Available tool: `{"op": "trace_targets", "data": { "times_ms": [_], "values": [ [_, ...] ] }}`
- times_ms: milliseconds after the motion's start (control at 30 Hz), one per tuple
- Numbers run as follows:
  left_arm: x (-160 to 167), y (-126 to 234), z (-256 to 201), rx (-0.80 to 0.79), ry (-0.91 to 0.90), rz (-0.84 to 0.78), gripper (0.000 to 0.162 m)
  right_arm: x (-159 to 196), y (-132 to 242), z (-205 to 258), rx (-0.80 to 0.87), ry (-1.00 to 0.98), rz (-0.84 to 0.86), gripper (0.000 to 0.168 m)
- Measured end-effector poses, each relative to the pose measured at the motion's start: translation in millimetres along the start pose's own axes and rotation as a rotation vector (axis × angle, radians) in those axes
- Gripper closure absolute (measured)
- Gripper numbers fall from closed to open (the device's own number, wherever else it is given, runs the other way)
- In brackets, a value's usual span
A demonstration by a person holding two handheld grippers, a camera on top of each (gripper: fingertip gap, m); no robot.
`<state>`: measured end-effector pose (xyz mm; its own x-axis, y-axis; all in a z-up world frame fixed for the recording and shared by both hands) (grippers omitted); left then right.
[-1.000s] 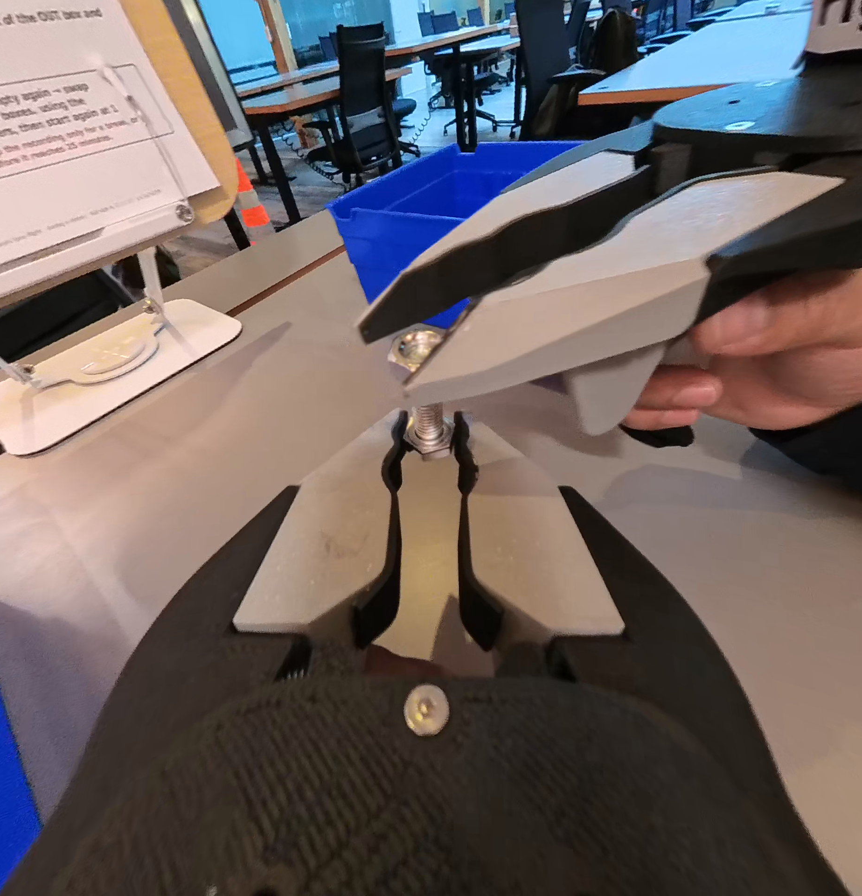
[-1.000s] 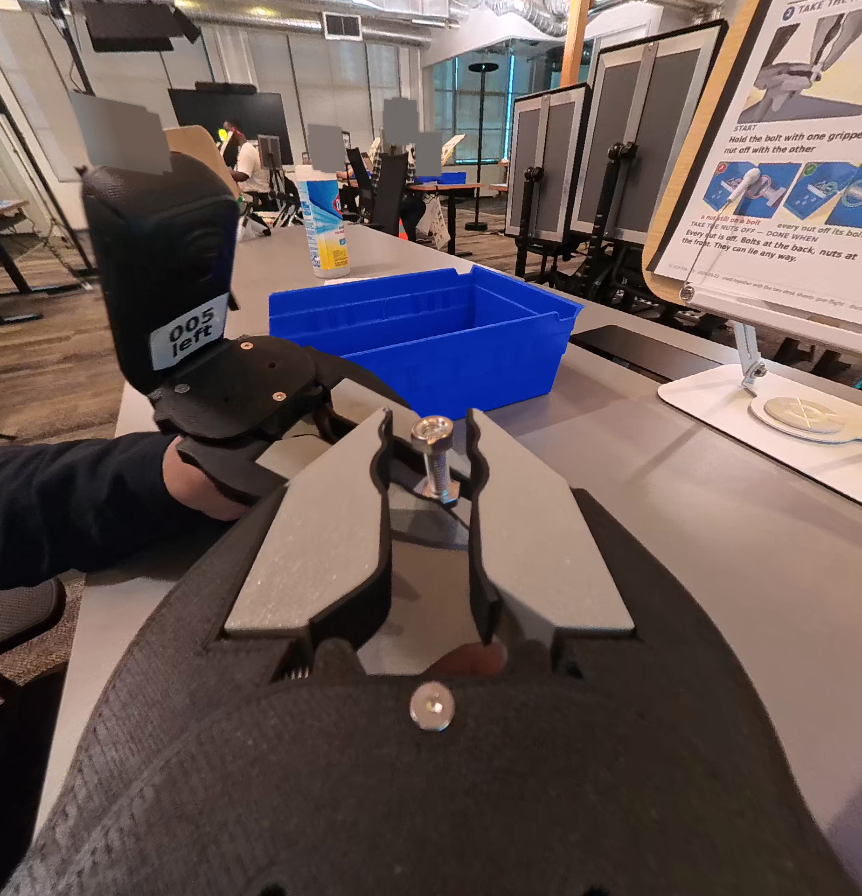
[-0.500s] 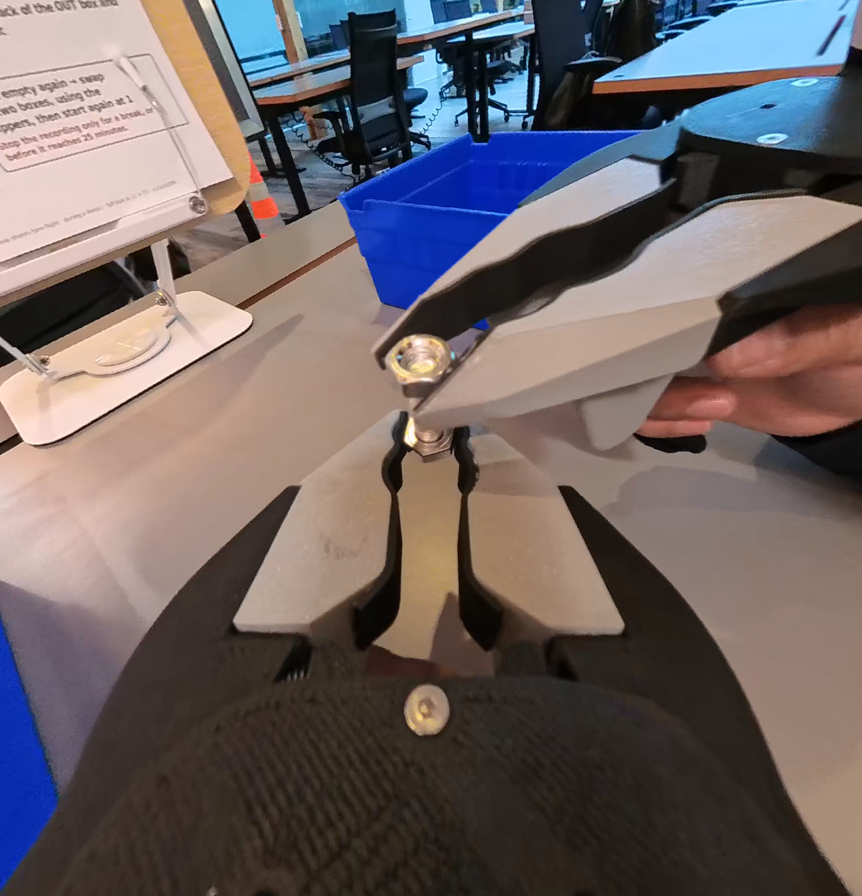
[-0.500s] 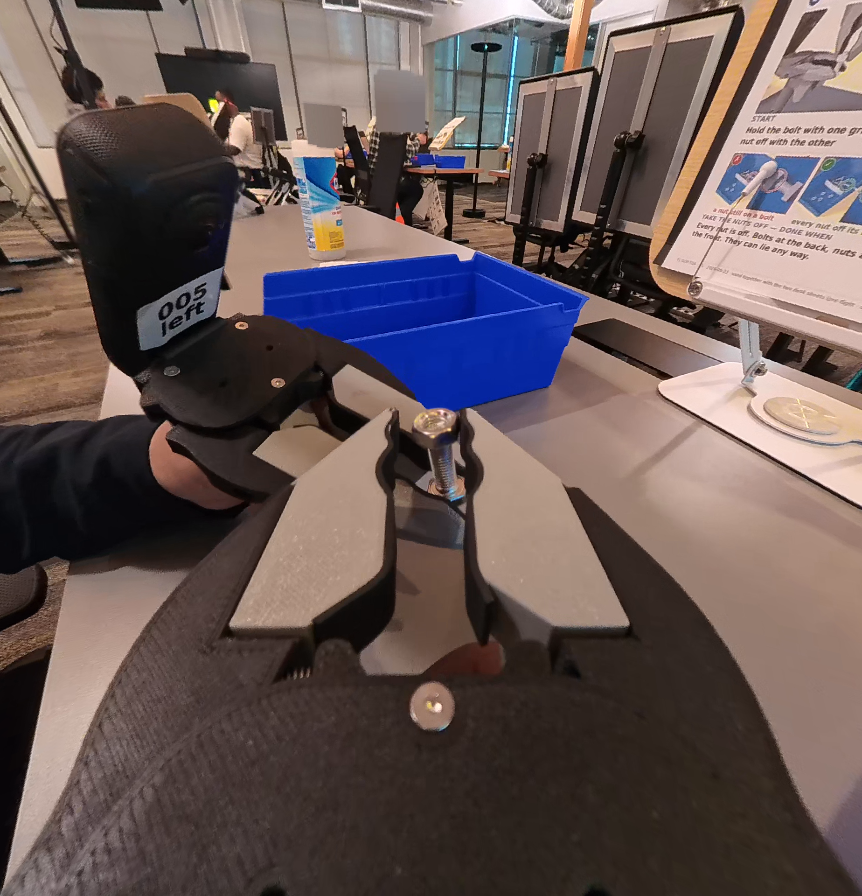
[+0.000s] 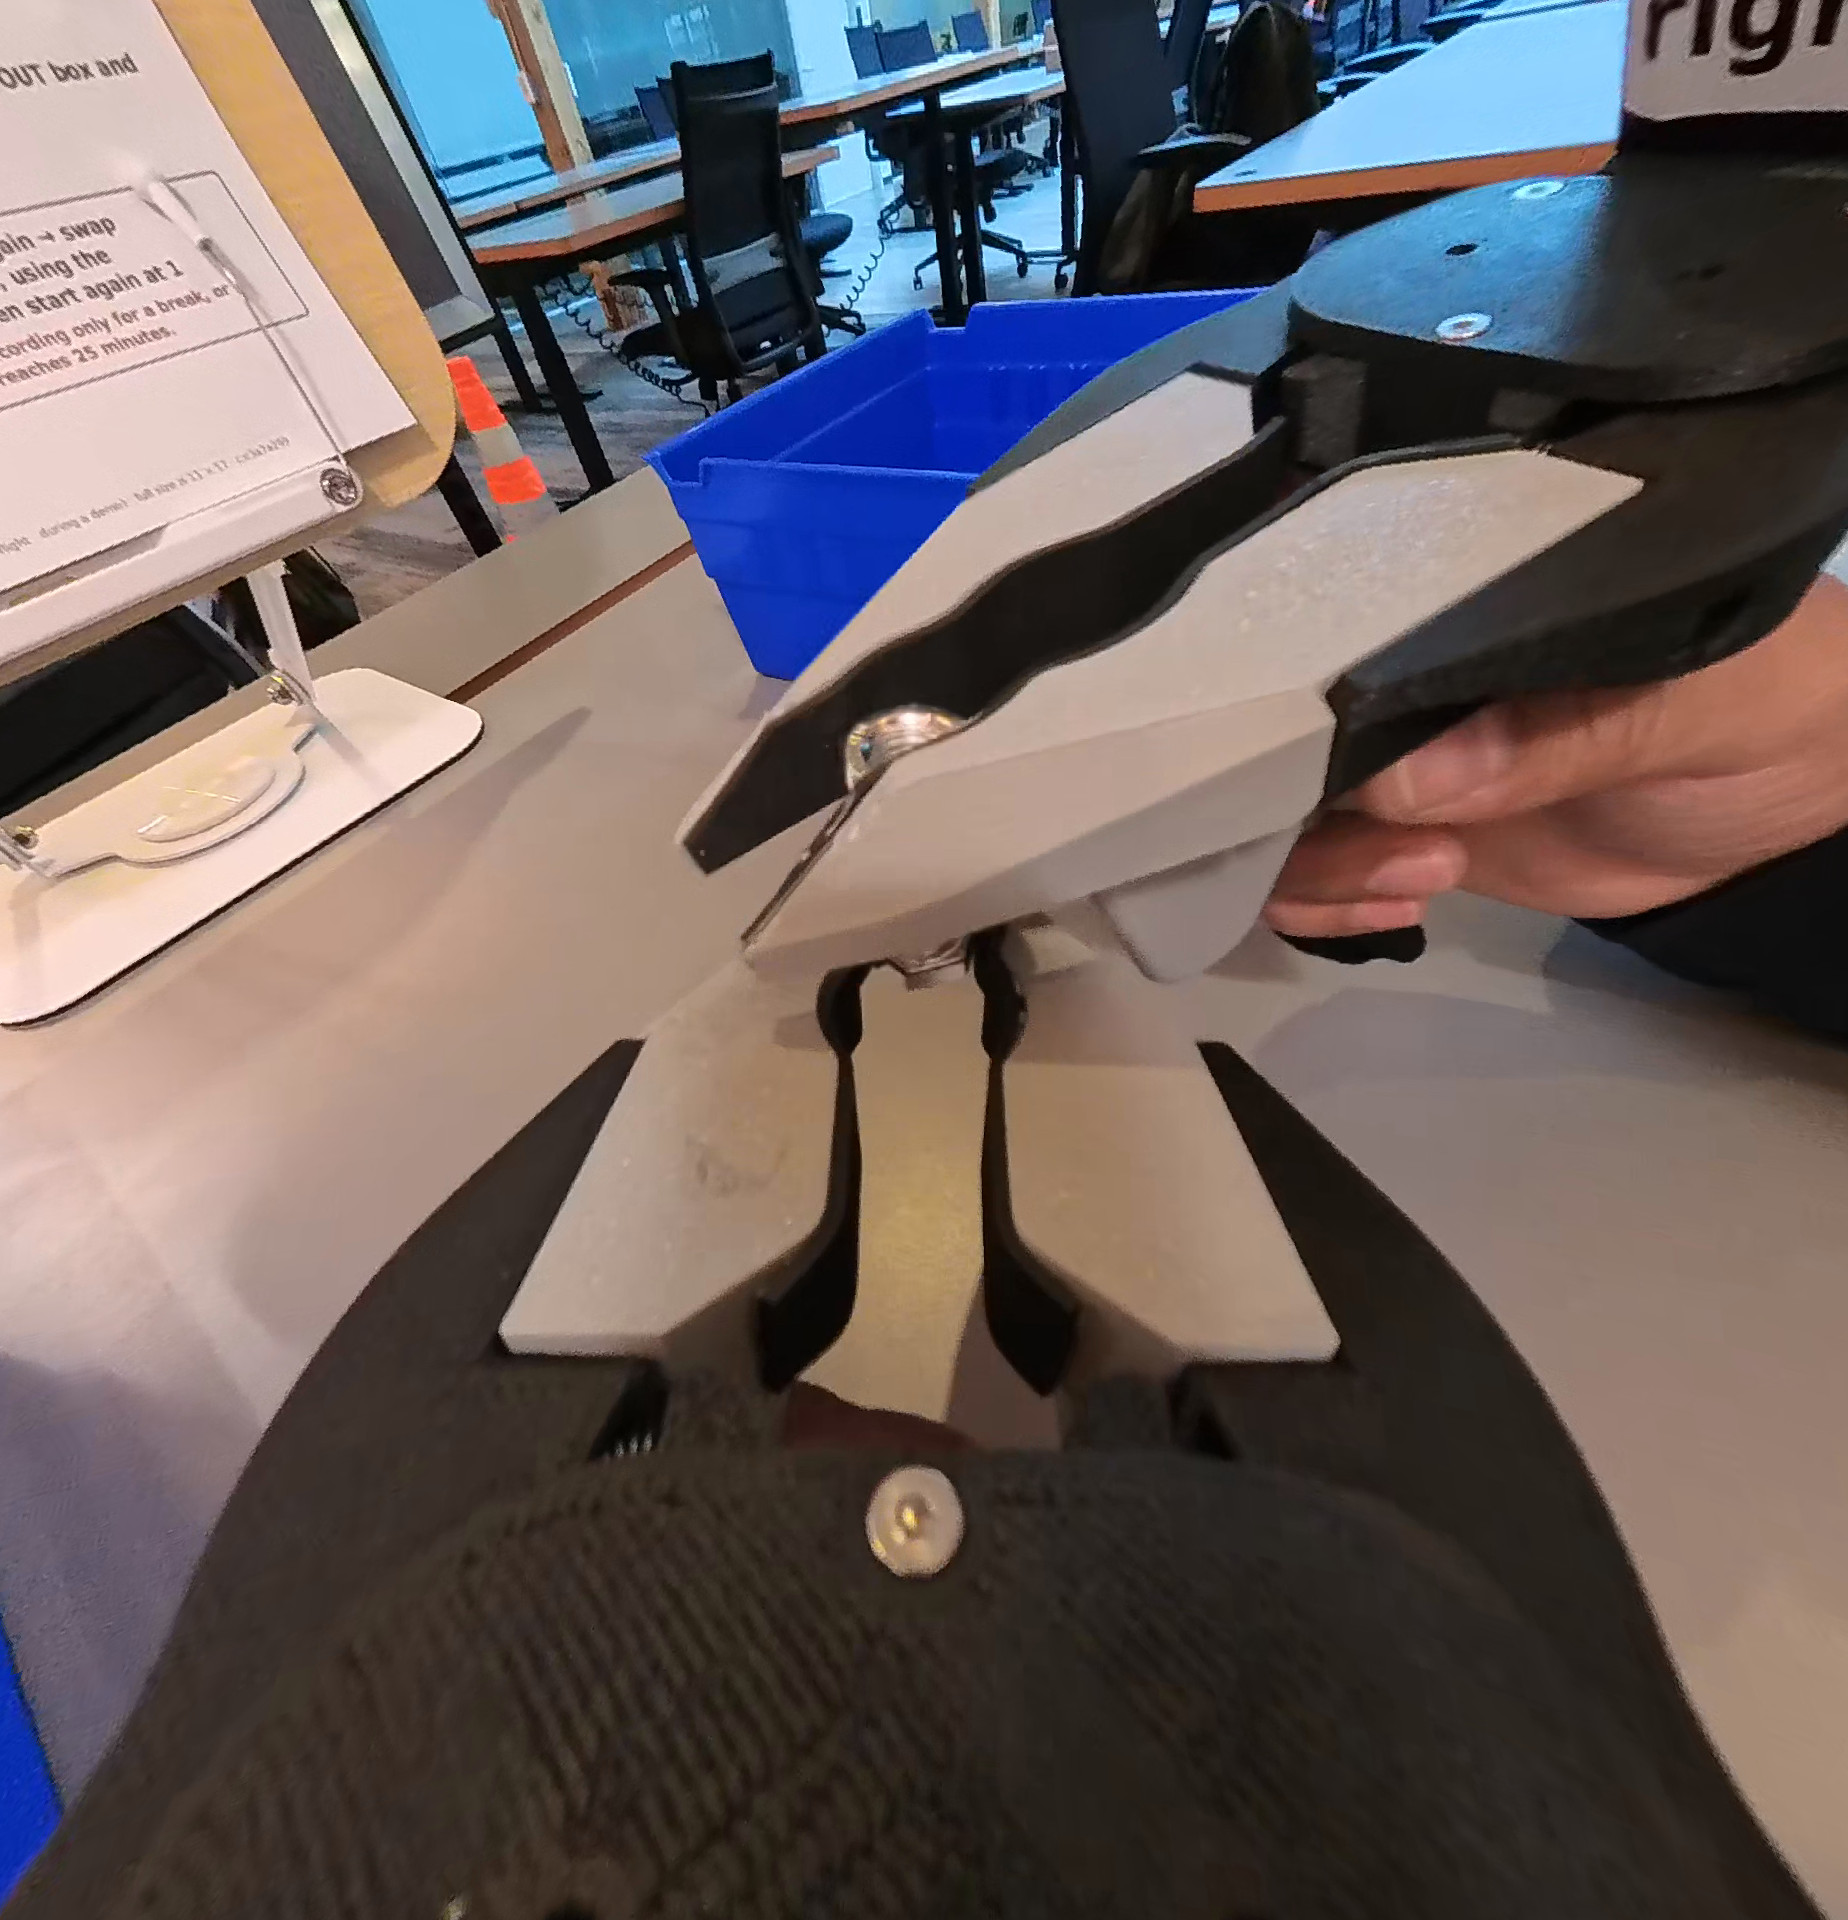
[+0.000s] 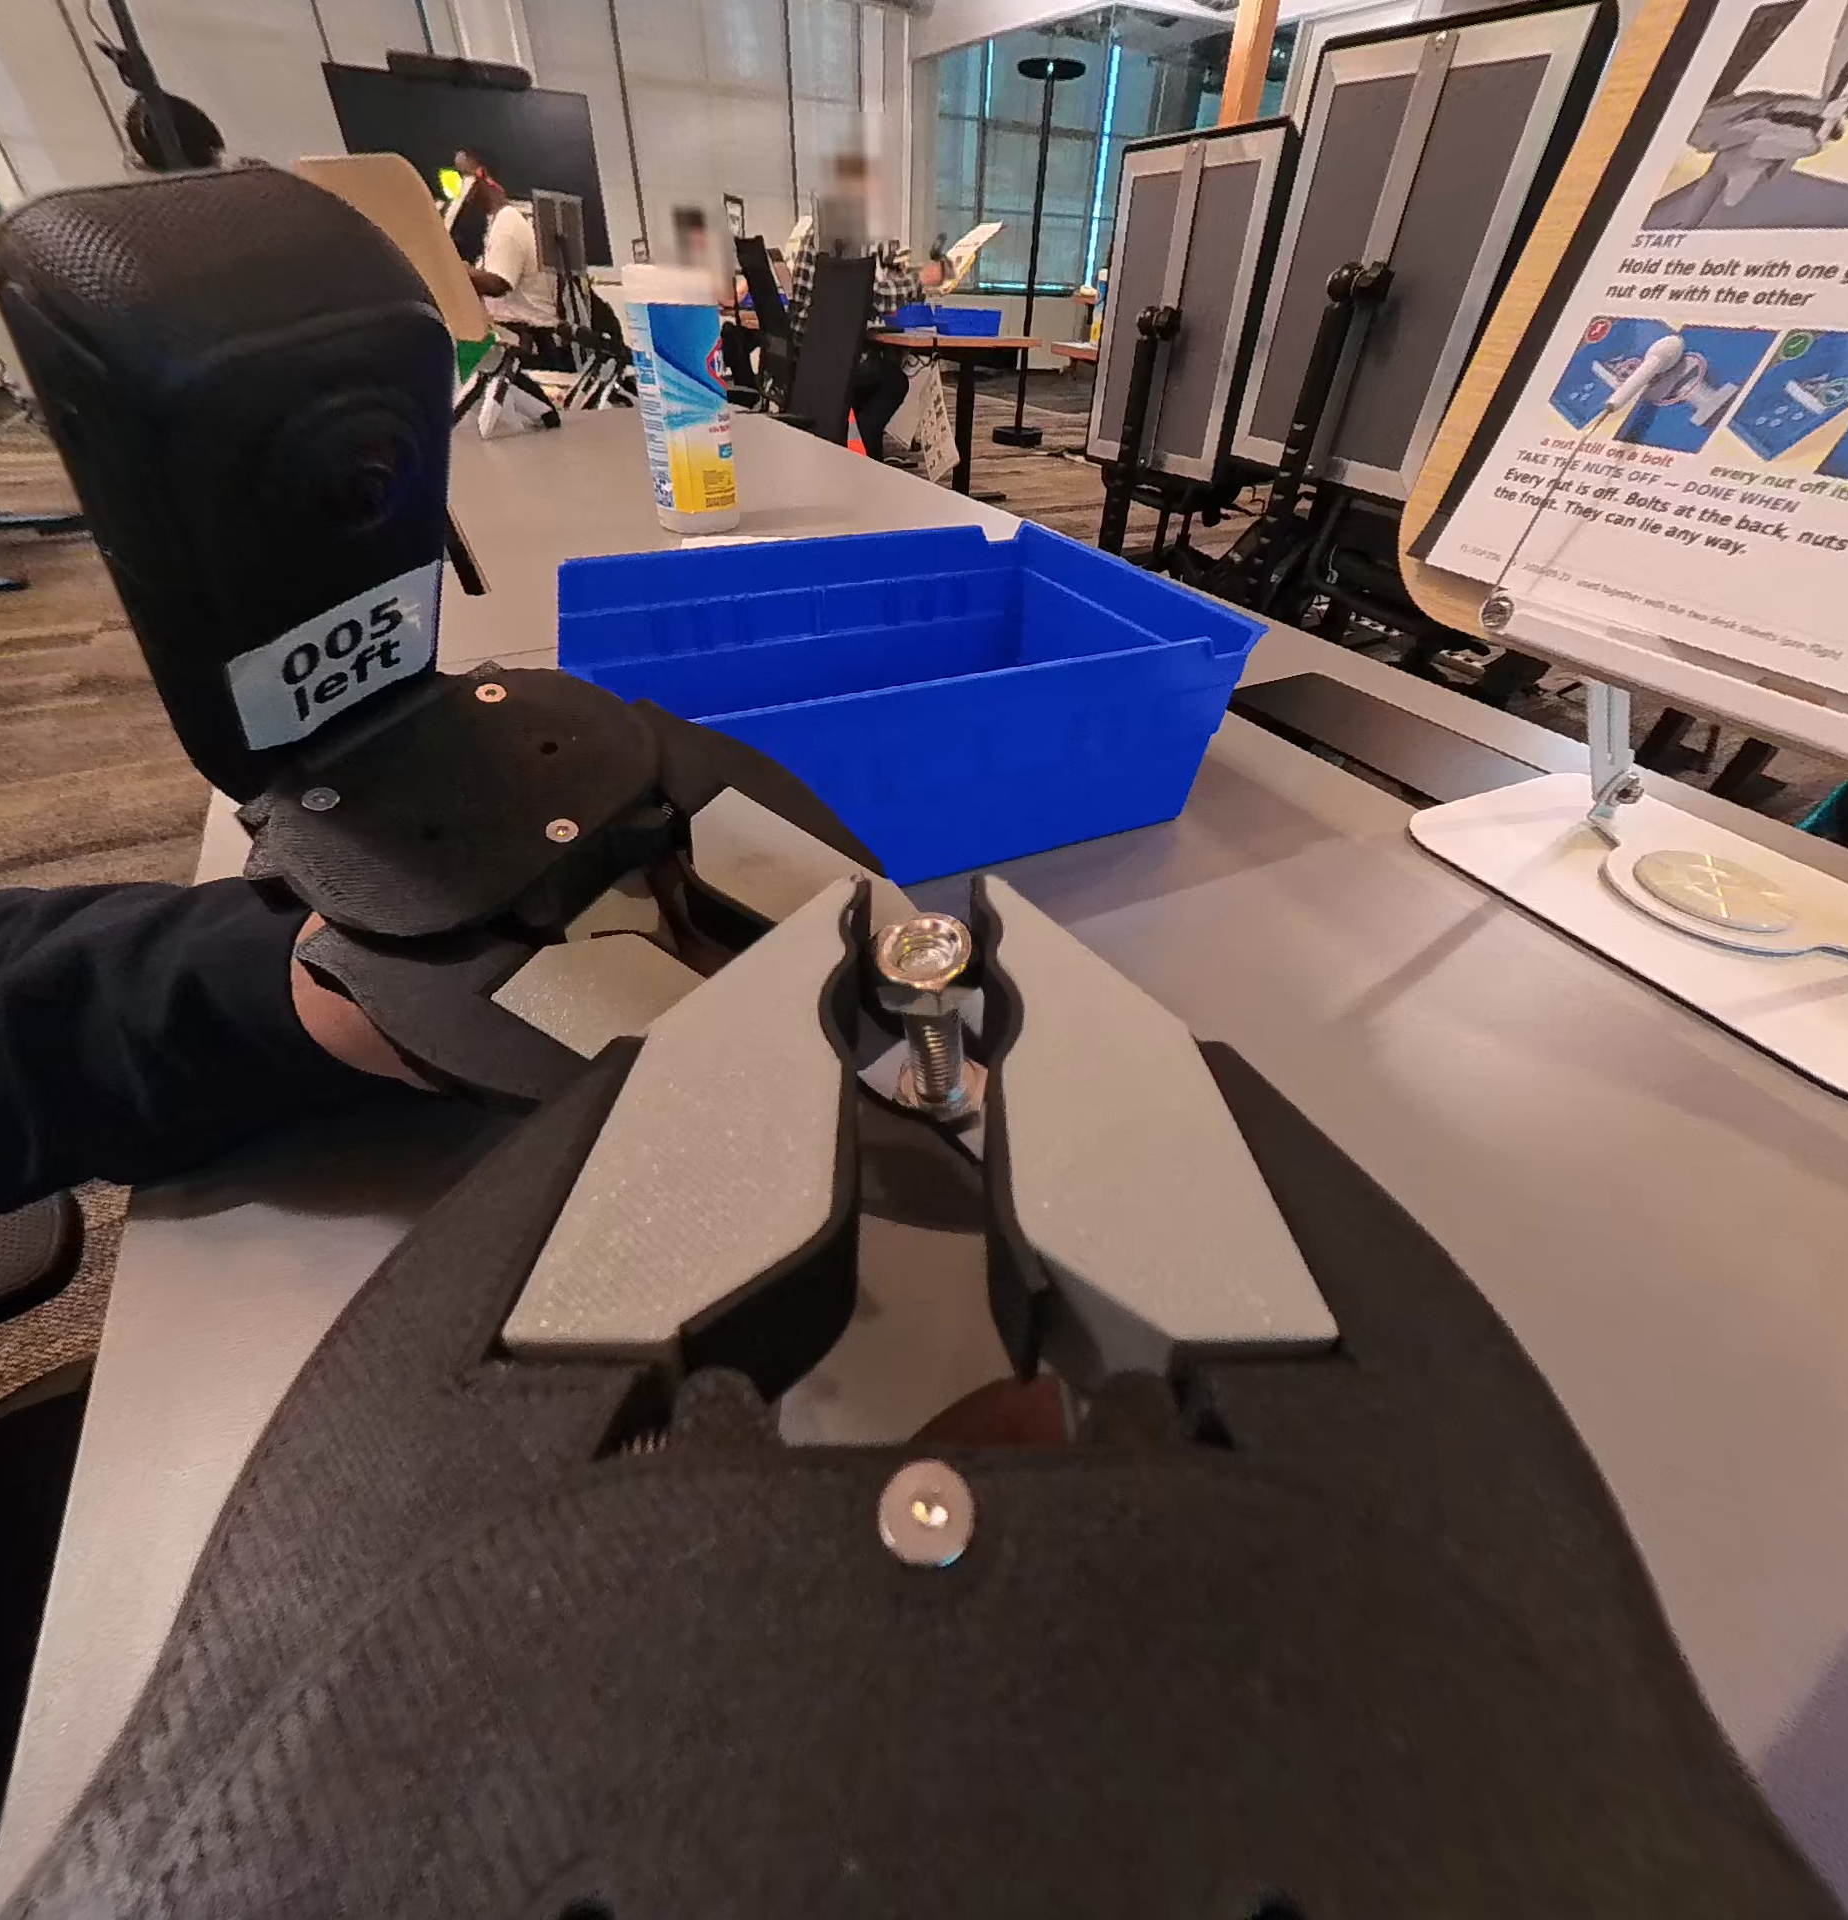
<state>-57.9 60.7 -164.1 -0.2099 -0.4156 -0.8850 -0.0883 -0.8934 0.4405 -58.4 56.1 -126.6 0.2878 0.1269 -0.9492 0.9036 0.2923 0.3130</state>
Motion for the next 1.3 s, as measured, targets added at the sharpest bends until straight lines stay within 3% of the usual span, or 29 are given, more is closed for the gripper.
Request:
{"op": "trace_targets", "data": {
  "times_ms": [33,433,700,900,1167,1300],
  "values": [
    [0.1,0.0,0.6,-0.001,0.001,-0.001,0.145,-0.4,0.7,-0.8,0.002,-0.001,-0.003,0.152],
    [8.2,3.4,28.3,-0.072,0.095,0.018,0.146,-2.4,6.2,-2.2,0.022,-0.002,-0.028,0.142],
    [5.9,1.6,19.1,-0.051,0.067,0.019,0.146,-0.9,1.4,0.1,0.022,0.005,-0.014,0.142],
    [1.0,-0.2,2.2,-0.007,0.020,0.009,0.145,-1.0,-0.9,2.6,0.016,0.019,-0.005,0.152],
    [2.7,-1.9,0.5,-0.002,0.011,0.017,0.145,-3.7,4.5,-1.2,0.020,0.017,-0.018,0.153],
    [5.8,-1.3,9.5,-0.023,0.038,0.024,0.145,-9.2,12.8,-6.2,0.032,-0.004,-0.067,0.168]
  ]
}}
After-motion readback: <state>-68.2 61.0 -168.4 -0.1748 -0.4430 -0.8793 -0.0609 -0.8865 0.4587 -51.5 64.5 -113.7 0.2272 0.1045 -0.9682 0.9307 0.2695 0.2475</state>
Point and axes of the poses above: each gripper's, where its closed fingertips meet, y back along the fingers, x out of its underside, z = x × y across the jaws, the point moved 3 cm from there along y, back along the fingers, and after that the axes turned 11 degrees about z, right-handed, at the moved point
